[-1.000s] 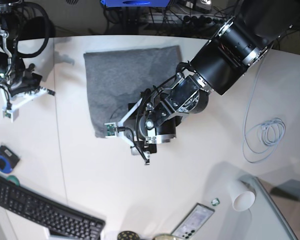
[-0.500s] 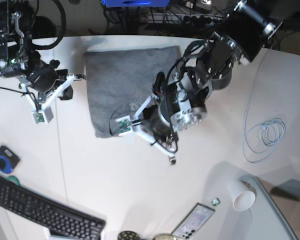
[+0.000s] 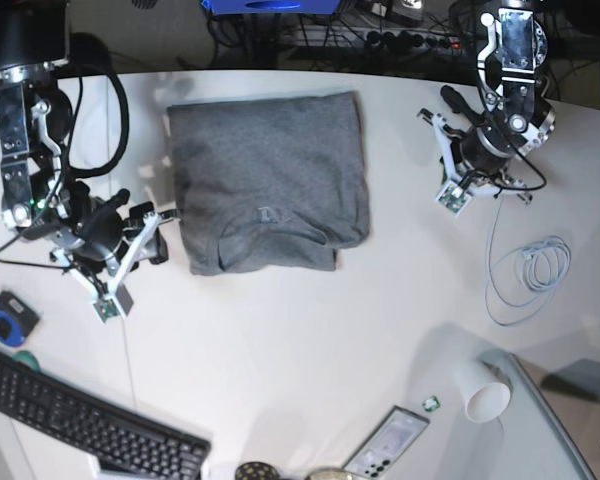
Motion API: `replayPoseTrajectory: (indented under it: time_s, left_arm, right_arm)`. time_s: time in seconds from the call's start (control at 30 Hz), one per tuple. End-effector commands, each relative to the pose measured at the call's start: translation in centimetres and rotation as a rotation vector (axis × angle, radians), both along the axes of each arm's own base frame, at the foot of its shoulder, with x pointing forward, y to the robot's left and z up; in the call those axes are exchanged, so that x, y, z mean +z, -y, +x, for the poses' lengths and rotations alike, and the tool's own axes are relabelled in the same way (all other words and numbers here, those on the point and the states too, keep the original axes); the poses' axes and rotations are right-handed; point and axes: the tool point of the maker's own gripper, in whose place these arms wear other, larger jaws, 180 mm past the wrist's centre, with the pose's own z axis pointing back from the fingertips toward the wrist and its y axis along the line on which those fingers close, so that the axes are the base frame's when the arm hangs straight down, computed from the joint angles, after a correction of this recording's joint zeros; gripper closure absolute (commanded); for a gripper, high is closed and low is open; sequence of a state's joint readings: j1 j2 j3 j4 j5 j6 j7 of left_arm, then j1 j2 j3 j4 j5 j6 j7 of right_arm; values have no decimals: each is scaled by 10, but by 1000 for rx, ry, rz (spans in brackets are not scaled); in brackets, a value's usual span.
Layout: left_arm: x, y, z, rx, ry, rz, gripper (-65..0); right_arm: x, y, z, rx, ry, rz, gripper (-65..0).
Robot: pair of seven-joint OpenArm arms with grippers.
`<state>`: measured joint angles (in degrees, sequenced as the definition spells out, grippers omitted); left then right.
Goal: Layout the t-shirt on the table in an organized manner, then fold the t-shirt properly
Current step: 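Grasp the collar-side corners of the shirt with both grippers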
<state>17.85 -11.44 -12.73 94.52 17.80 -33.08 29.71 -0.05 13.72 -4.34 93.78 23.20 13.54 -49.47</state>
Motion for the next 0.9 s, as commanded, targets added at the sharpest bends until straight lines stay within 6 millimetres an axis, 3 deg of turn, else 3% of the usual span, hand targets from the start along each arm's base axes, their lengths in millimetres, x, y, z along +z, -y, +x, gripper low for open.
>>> replayPoseTrajectory:
  time_s: [0.0,0.1,0.23,0.37,0.53,0.77,0.87]
  left_arm:
    - [2,-10,-1,21,22,-9,0]
    - [-3,-24,-10,60,45,-41,0]
    - [-12,-37,-11,105,44,-60,0]
    - [-16,-36,3,143,55,-121,0]
    - [-7,-29,18,176,103,-215,-3]
    - [-4,-25,28,171,118,-232,-212]
    - [-13,-27,35,196,101,-251,-309]
  right_arm:
    - [12,-7,14,50,48,0,-336]
    - [11,-23,20,173,49,-33,-408]
    - [3,-35,37,232,32,-46,-420]
    - [-8,-39,56,232,20,-42,-425]
    - [-20,-43,61,258,-20,-65,-425]
    - [-29,-57,60,284,-37,-29,-419]
    - [-34,-69,55,315,-56,-4,-417]
